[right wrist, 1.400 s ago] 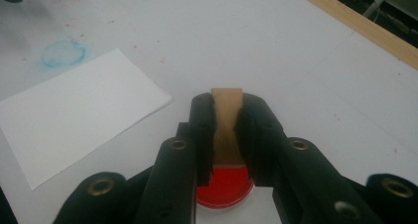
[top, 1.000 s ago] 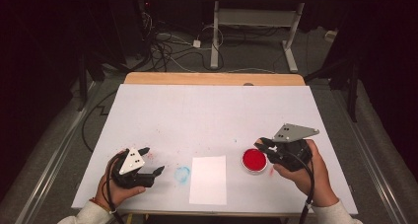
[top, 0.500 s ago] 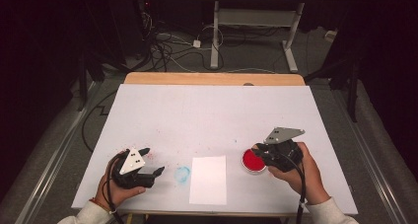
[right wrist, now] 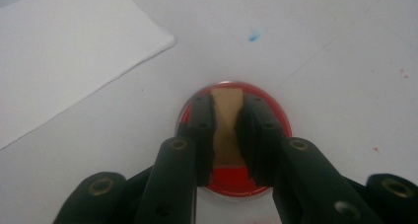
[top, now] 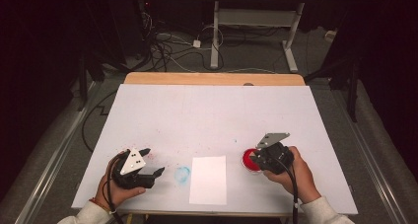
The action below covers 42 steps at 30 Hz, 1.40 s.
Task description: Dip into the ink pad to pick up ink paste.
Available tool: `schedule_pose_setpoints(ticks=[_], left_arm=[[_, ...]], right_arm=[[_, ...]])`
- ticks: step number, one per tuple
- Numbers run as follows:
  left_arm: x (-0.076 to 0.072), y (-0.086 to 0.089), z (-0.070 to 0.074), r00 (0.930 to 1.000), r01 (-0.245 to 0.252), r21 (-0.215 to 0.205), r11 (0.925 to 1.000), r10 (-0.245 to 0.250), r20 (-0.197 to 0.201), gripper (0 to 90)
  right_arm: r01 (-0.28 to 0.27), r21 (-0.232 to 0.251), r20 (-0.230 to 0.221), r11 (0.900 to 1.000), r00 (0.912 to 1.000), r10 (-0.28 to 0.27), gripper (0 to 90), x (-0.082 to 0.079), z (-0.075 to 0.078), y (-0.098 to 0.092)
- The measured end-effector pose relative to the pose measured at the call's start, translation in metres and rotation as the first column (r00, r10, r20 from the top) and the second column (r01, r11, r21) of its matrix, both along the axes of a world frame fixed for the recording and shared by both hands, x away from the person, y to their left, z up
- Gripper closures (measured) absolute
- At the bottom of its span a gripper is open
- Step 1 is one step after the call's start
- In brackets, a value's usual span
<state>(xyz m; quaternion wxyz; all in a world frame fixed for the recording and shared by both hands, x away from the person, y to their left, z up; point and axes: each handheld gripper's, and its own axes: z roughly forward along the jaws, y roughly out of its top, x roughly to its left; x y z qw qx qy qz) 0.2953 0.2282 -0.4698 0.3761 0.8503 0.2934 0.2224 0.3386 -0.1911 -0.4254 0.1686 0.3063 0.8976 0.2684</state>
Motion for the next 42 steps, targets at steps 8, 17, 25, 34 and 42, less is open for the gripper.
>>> schedule_pose_setpoints(ticks=[8, 17, 25, 34, 42], left_arm=[[0.000, 0.000, 0.000, 1.0000, 0.002, 0.002, 1.0000, -0.002, 0.000, 20.9], [0.000, -0.001, 0.000, 1.0000, 0.004, 0.006, 1.0000, -0.004, -0.003, 20.9], [0.000, -0.001, 0.000, 1.0000, 0.002, 0.002, 1.0000, -0.002, -0.003, 20.9], [0.000, -0.002, 0.000, 1.0000, -0.002, 0.006, 1.0000, 0.002, 0.001, 20.9], [0.000, -0.002, 0.000, 1.0000, 0.000, 0.008, 1.0000, 0.000, -0.002, 20.9]], right_arm=[[0.015, -0.028, -0.027, 0.999, 0.9995, -0.016, 76.5, 0.007, -0.017, -0.001], [0.011, -0.010, -0.035, 1.000, 0.9993, -0.012, 76.5, 0.008, -0.021, -0.004], [0.010, -0.018, -0.025, 1.000, 0.9996, -0.011, 76.6, 0.007, -0.022, -0.003], [0.020, -0.020, -0.007, 1.000, 0.9998, -0.020, 76.5, 0.004, -0.024, -0.002], [0.022, 0.002, -0.016, 1.000, 0.9996, -0.022, 76.5, 0.005, -0.025, -0.005]])
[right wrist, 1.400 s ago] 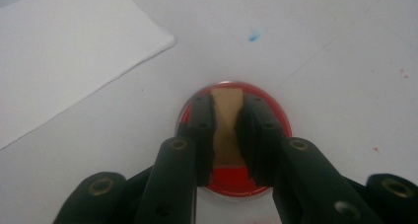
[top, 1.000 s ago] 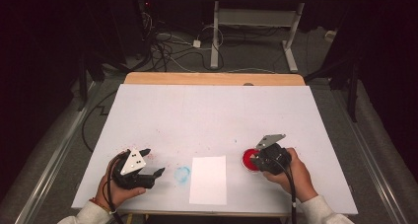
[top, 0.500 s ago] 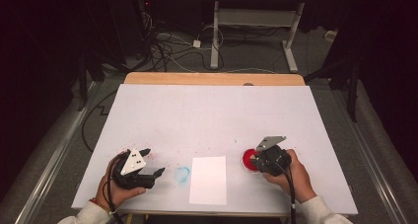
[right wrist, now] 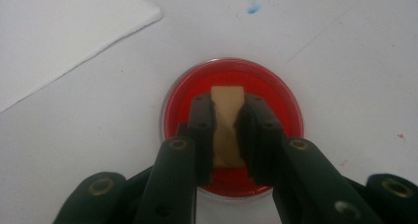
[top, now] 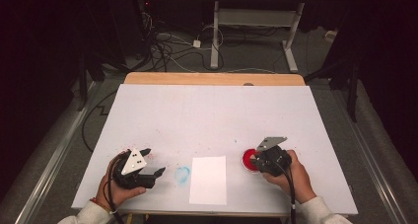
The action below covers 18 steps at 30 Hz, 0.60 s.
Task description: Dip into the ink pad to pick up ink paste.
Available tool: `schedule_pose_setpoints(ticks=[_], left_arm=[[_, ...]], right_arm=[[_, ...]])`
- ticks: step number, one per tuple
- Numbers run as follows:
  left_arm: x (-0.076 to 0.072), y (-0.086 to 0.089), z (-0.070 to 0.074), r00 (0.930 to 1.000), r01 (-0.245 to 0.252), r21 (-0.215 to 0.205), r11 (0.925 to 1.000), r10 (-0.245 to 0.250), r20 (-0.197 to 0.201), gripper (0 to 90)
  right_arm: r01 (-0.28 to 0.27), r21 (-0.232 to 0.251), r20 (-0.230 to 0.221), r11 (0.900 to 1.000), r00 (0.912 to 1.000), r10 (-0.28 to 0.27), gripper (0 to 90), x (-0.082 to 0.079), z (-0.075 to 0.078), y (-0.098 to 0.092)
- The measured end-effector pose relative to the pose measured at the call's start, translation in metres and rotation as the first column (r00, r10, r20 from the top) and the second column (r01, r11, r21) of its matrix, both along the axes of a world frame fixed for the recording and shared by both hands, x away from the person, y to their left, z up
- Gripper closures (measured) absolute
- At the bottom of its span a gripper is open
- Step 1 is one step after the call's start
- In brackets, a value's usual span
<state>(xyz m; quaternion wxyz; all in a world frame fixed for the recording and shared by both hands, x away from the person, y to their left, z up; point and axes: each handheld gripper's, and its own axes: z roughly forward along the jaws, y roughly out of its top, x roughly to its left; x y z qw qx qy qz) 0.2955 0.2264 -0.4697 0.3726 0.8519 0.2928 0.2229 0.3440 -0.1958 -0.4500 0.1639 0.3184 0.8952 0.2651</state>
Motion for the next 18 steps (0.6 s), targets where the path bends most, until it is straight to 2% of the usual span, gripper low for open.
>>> schedule_pose_setpoints(ticks=[3, 5, 6, 7, 10, 11, 15, 18], left_arm=[[0.000, 0.000, 0.000, 1.0000, -0.001, 0.002, 1.0000, 0.001, -0.001, 21.0], [0.000, 0.000, 0.000, 1.0000, -0.001, 0.001, 1.0000, 0.001, 0.000, 20.9], [0.000, 0.000, 0.000, 1.0000, -0.001, 0.001, 1.0000, 0.001, 0.000, 20.9], [0.000, 0.000, 0.000, 1.0000, -0.001, 0.001, 1.0000, 0.001, 0.000, 21.0], [0.000, 0.000, 0.000, 1.0000, -0.004, -0.002, 1.0000, 0.004, 0.000, 21.2], [0.000, 0.000, 0.001, 1.0000, -0.004, -0.003, 1.0000, 0.004, 0.003, 21.2], [-0.001, -0.001, 0.001, 1.0000, -0.004, -0.004, 1.0000, 0.004, 0.004, 21.2], [0.000, -0.001, 0.001, 1.0000, -0.008, -0.002, 1.0000, 0.008, 0.002, 21.3]], right_arm=[[-0.012, 0.021, -0.004, 1.000, 0.9999, 0.012, 76.5, 0.001, 0.001, -0.003], [-0.009, 0.014, -0.003, 1.000, 1.0000, 0.009, 76.5, 0.001, 0.002, -0.003], [-0.008, 0.005, 0.013, 1.000, 0.9999, 0.008, 76.5, 0.001, 0.004, -0.003], [0.000, 0.032, 0.027, 0.999, 0.9996, -0.001, 76.5, 0.000, 0.012, -0.004], [0.001, 0.043, 0.054, 0.999, 0.9985, -0.003, 76.5, -0.002, 0.020, -0.006], [-0.001, 0.056, 0.081, 0.998, 0.9967, -0.004, 76.6, -0.004, 0.030, -0.008], [0.002, 0.090, 0.135, 0.996, 0.9908, -0.014, 76.5, -0.012, 0.052, -0.011], [0.004, 0.107, 0.168, 0.994, 0.9856, -0.022, 76.5, -0.018, 0.064, -0.011]])
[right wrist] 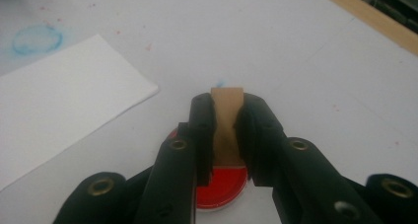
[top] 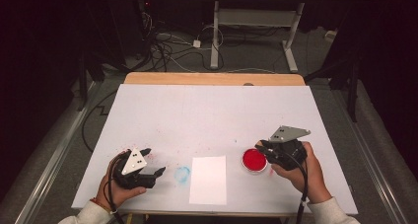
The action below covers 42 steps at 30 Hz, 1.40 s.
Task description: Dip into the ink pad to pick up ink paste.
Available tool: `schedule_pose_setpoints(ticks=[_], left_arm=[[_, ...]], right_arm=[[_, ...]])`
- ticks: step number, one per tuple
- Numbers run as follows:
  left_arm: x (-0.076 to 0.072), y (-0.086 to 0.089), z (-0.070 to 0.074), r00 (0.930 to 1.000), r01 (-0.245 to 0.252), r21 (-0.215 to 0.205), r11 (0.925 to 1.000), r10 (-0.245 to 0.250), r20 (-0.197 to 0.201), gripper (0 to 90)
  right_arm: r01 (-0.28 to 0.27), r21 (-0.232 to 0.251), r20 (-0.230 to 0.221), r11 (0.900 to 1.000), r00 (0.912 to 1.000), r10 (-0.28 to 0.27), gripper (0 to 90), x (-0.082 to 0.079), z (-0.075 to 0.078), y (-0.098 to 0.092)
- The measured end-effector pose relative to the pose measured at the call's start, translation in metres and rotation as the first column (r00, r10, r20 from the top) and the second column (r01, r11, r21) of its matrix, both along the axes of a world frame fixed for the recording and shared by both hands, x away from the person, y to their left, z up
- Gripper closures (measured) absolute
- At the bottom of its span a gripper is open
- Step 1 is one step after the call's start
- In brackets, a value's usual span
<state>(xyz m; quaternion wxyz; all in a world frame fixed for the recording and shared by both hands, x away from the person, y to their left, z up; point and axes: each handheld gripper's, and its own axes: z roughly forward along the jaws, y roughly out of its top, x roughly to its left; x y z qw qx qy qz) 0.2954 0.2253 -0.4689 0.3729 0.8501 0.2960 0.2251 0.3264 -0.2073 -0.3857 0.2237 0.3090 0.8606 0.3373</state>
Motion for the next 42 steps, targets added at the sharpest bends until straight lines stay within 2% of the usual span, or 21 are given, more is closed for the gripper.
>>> schedule_pose_setpoints(ticks=[4, 6, 7, 15, 20, 21, 22, 28, 34, 36, 42], left_arm=[[0.001, -0.001, -0.001, 1.0000, -0.001, 0.005, 1.0000, 0.001, -0.007, 21.3], [0.001, -0.001, -0.001, 1.0000, 0.002, 0.006, 1.0000, -0.002, -0.006, 21.3], [0.001, -0.001, -0.001, 1.0000, 0.002, 0.005, 1.0000, -0.002, -0.006, 21.3], [0.001, -0.001, -0.001, 1.0000, 0.001, 0.004, 1.0000, -0.001, -0.004, 20.9], [0.001, -0.001, -0.001, 1.0000, 0.002, 0.006, 1.0000, -0.001, -0.006, 21.0], [0.001, -0.001, -0.001, 1.0000, 0.001, 0.007, 1.0000, -0.001, -0.006, 21.0], [0.001, -0.001, -0.001, 1.0000, 0.001, 0.005, 1.0000, -0.001, -0.006, 21.3], [0.001, 0.000, -0.001, 1.0000, 0.003, 0.009, 1.0000, -0.003, -0.008, 21.2], [0.001, -0.001, -0.001, 1.0000, 0.005, 0.014, 0.9999, -0.005, -0.005, 21.2], [0.000, -0.001, -0.001, 1.0000, 0.003, 0.009, 1.0000, -0.003, -0.004, 21.2], [0.001, -0.001, -0.001, 1.0000, 0.006, 0.015, 0.9999, -0.006, -0.004, 21.2]], right_arm=[[-0.002, 0.007, 0.026, 1.000, 0.9996, 0.002, 76.5, -0.004, 0.007, 0.001], [-0.005, 0.012, 0.026, 1.000, 0.9996, 0.005, 76.5, -0.005, 0.009, 0.001], [-0.019, 0.001, 0.024, 1.000, 0.9995, 0.019, 76.5, -0.005, 0.009, 0.002], [-0.030, -0.014, 0.005, 0.999, 0.9995, 0.030, 76.6, -0.002, 0.001, 0.006], [-0.021, -0.055, -0.040, 0.998, 0.9990, 0.019, 76.5, 0.009, -0.020, 0.008], [-0.021, -0.055, -0.040, 0.998, 0.9990, 0.019, 76.5, 0.009, -0.020, 0.008], [-0.015, -0.078, -0.062, 0.997, 0.9980, 0.010, 76.5, 0.013, -0.029, 0.009], [-0.014, -0.122, -0.113, 0.992, 0.9937, 0.001, 76.5, 0.020, -0.049, 0.012], [-0.011, -0.135, -0.146, 0.991, 0.9893, -0.009, 76.5, 0.023, -0.061, 0.012], [-0.010, -0.114, -0.153, 0.993, 0.9882, -0.008, 76.5, 0.024, -0.062, 0.010], [-0.004, -0.106, -0.145, 0.994, 0.9893, -0.012, 76.5, 0.023, -0.065, 0.009]])
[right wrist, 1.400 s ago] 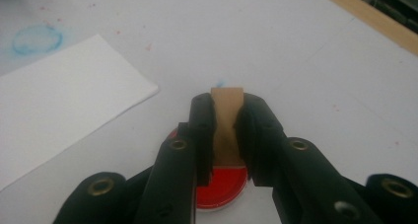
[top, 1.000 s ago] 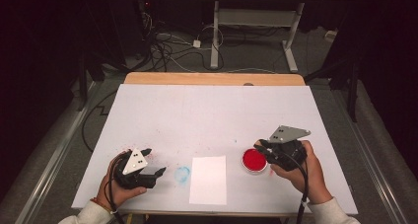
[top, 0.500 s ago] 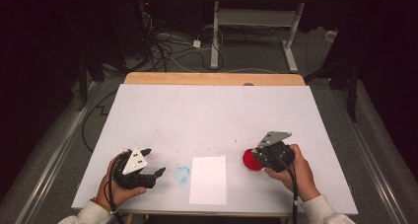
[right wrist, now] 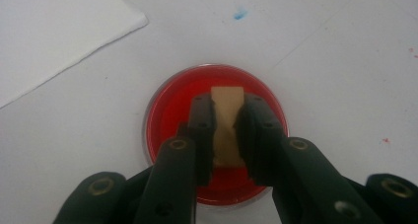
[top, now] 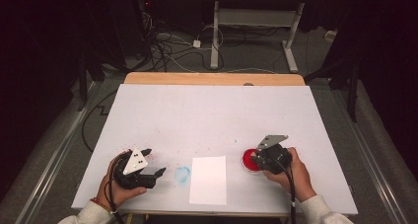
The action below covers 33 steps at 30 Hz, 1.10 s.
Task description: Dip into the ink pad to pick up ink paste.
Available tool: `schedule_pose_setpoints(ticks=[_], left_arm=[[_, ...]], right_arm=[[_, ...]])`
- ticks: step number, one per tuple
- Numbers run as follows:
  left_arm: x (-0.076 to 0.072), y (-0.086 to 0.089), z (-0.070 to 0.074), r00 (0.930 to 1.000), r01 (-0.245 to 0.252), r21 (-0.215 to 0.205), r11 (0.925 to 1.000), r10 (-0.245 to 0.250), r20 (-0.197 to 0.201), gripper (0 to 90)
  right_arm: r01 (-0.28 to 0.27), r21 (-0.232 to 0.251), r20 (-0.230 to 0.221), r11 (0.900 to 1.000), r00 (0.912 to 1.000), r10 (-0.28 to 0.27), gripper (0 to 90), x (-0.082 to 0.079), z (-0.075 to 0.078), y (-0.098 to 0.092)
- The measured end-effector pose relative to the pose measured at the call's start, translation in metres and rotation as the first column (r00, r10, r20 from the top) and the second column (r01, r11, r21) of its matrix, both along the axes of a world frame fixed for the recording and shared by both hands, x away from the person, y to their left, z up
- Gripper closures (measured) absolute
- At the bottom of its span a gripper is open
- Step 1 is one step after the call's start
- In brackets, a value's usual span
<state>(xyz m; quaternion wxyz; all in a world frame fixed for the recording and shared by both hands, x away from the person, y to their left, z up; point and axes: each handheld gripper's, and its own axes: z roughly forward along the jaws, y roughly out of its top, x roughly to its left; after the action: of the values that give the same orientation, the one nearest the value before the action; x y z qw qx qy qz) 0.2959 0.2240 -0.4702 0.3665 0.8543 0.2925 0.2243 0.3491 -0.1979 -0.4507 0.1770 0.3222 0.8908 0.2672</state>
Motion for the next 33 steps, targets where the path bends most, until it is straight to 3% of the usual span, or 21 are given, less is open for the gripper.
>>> schedule_pose_setpoints(ticks=[6, 10, 33], left_arm=[[-0.0007, 0.0003, 0.0007, 1.0000, -0.006, -0.003, 1.0000, 0.006, 0.007, 21.3], [-0.0006, 0.0003, 0.0005, 1.0000, -0.006, -0.002, 1.0000, 0.006, 0.006, 21.3], [0.0016, 0.0033, -0.0004, 1.0000, -0.001, -0.022, 0.9998, 0.001, 0.003, 20.9]], right_arm=[[-0.002, -0.004, 0.004, 1.000, 1.0000, 0.002, 76.5, -0.0005, -0.0005, 0.0006], [0.006, 0.022, -0.011, 1.000, 0.9999, -0.005, 76.5, 0.0010, -0.0010, -0.0019], [0.004, -0.001, 0.011, 1.000, 0.9999, -0.004, 76.4, -0.0020, -0.0021, 0.0004]])
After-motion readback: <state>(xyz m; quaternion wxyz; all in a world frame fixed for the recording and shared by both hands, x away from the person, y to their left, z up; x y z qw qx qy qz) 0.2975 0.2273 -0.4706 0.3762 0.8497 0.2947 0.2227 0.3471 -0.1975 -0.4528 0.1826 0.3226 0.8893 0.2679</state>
